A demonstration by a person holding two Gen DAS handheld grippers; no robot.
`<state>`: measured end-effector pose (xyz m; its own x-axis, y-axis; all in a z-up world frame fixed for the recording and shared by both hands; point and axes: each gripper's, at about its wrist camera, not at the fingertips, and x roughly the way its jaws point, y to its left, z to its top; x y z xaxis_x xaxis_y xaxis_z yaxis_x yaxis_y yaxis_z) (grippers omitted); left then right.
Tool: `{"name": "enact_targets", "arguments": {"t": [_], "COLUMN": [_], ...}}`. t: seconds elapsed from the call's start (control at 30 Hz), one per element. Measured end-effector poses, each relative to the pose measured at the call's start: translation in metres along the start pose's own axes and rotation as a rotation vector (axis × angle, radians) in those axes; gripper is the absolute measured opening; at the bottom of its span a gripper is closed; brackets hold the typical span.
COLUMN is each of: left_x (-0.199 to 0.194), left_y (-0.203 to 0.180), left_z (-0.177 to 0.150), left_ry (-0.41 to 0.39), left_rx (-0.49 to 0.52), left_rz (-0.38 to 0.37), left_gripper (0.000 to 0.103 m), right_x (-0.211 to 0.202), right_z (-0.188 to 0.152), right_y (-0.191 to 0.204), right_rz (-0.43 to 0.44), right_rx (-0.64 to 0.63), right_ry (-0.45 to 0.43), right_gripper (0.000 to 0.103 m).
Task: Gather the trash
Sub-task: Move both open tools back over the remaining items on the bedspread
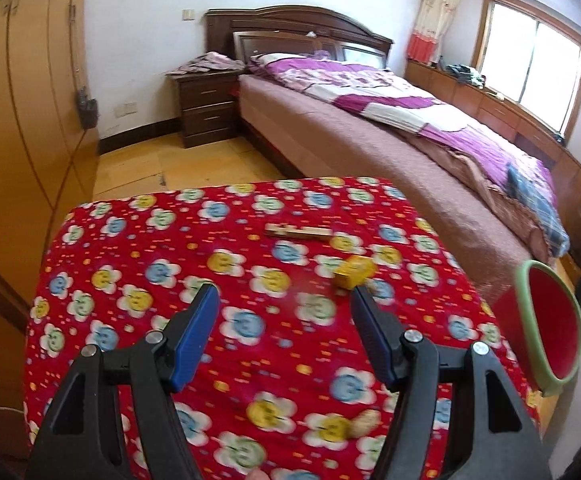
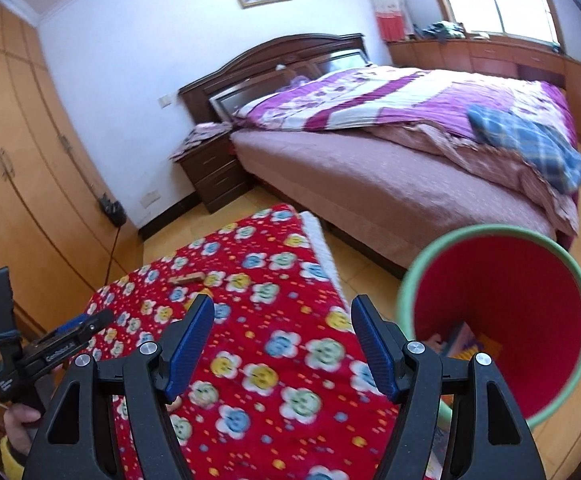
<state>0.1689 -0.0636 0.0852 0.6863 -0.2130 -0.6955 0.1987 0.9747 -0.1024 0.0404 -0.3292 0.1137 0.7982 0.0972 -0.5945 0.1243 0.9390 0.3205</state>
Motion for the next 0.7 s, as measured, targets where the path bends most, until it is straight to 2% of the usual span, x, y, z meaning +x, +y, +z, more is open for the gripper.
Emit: {"name": "enact_targets", "arguments": {"t": [0.4, 0.57, 0.7], "left_x": [0.053, 0.071, 0.077], "left_y": [0.052, 0.065, 0.069], "left_z": [-0.011, -0.019, -0.022], "left_ry": [0.049, 0.082, 0.079], "left_rx": [-0.072, -0.121, -0.120], "left_rz": [0.084, 0.076, 0.088], "left_gripper": [0.068, 0.068, 0.068], "right_x": [0.091, 0.130, 0.159], "right_z": [0.006, 0.000, -0.007], "right_y": [0.062, 0.081, 0.091], "right_rz": [0.065, 0.066, 0.060], "right_rx": [-0.113, -0.154, -0.189], "right_ry": [0.123, 0.172, 0.216], "right_gripper": [0.072, 0.072, 0.072]}}
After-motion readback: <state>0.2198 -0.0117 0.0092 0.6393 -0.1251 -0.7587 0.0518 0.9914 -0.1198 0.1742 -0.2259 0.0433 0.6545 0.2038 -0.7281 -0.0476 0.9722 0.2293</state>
